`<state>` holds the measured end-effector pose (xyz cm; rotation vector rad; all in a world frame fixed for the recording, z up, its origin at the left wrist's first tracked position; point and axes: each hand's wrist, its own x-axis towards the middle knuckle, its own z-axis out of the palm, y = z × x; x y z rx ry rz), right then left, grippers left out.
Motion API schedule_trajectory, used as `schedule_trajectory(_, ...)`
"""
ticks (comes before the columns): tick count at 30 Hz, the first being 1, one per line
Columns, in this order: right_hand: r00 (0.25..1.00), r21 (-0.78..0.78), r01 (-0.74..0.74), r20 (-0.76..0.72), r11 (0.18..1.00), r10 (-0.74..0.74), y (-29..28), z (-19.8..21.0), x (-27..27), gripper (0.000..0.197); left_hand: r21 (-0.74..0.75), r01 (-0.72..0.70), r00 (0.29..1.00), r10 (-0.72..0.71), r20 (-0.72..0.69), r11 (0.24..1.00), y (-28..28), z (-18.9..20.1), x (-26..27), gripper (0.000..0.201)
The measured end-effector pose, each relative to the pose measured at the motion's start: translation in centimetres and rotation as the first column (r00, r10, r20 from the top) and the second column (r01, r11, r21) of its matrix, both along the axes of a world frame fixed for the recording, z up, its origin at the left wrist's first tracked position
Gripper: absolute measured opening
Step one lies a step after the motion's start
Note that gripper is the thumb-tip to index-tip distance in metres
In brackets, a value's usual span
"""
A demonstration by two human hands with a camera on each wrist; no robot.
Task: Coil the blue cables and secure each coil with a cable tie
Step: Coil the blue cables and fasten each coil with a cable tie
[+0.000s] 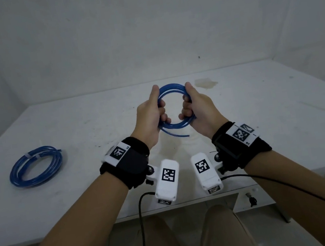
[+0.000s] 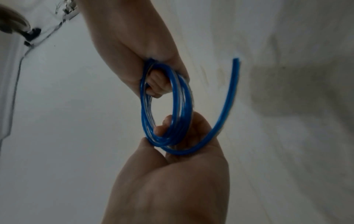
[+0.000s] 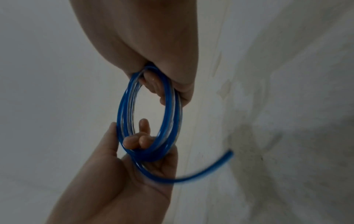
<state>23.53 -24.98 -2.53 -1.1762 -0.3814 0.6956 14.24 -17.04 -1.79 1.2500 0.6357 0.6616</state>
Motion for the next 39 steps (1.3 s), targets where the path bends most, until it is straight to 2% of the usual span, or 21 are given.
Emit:
schedule_trajectory(3,0.998,-0.020,-0.056,0.014,0.998,0.056,-0.1,-0.3,-0.1,0.038,0.004,-0.063,0.998,0.063,0.002,0.998,0.2,0.3,0.1,0.039)
schedule_trajectory(7,0.967,-0.138,-0.045,0.244,0.989,0.078,-0.5,0.4,0.6,0.030,0.185,0.002,0.991,0.023,-0.130,0.983,0.9,0.6,-0.3,0.033)
schedule_trajectory(11,0.900,-0.320,-0.083,0.384,0.944,0.209,-0.2,1.0,0.5,0.051,0.308,0.078,0.981,-0.018,-0.193,0.948,0.5,0.6,-0.1,0.032)
schedule_trajectory(13,0.884,-0.353,-0.028,0.428,0.935,0.188,-0.1,0.9,0.2,0.047,0.283,0.076,0.983,-0.023,-0.184,0.956,0.6,0.6,0.0,0.032)
schedule_trajectory(15,0.906,-0.315,-0.003,0.401,0.949,0.136,-0.1,0.5,0.1,0.041,0.244,0.083,0.984,-0.041,-0.174,0.966,0.9,0.5,0.0,0.033)
schedule_trajectory(19,0.983,-0.172,0.039,0.184,0.984,-0.006,0.0,-0.1,-0.1,0.039,0.218,0.089,0.989,-0.061,-0.131,0.972,1.0,0.0,-0.1,0.036)
schedule_trajectory(23,0.992,-0.032,0.127,0.027,0.991,-0.126,0.4,-0.6,-0.2,0.038,0.117,0.060,0.994,-0.048,-0.096,0.991,0.3,-0.7,-0.1,0.044)
schedule_trajectory(25,0.997,-0.027,0.079,0.030,0.997,-0.078,0.4,-0.8,-0.2,0.037,0.105,0.002,0.997,0.007,-0.079,0.995,0.0,-0.9,0.0,0.042)
schedule_trajectory(28,0.993,-0.081,-0.049,0.106,0.995,0.058,-0.1,-0.7,0.1,0.036,0.179,-0.033,0.992,0.053,-0.111,0.983,0.7,-0.6,-0.1,0.042)
schedule_trajectory(32,0.953,-0.230,-0.193,0.187,0.954,0.238,-0.8,0.5,0.8,0.044,0.358,0.061,0.973,0.024,-0.228,0.932,1.7,-0.4,-0.4,0.043)
schedule_trajectory(34,0.924,-0.309,-0.231,0.227,0.922,0.307,-0.9,0.9,0.8,0.050,0.409,0.110,0.968,-0.005,-0.249,0.906,1.6,-0.2,-0.3,0.036)
schedule_trajectory(36,0.908,-0.333,-0.253,0.244,0.908,0.342,-1.0,0.9,0.5,0.047,0.424,0.133,0.970,-0.029,-0.243,0.896,1.6,0.2,-0.1,0.029)
schedule_trajectory(39,0.915,-0.299,-0.252,0.234,0.920,0.327,-1.2,0.7,0.4,0.041,0.421,0.174,0.967,-0.074,-0.243,0.890,1.5,0.5,0.0,0.033)
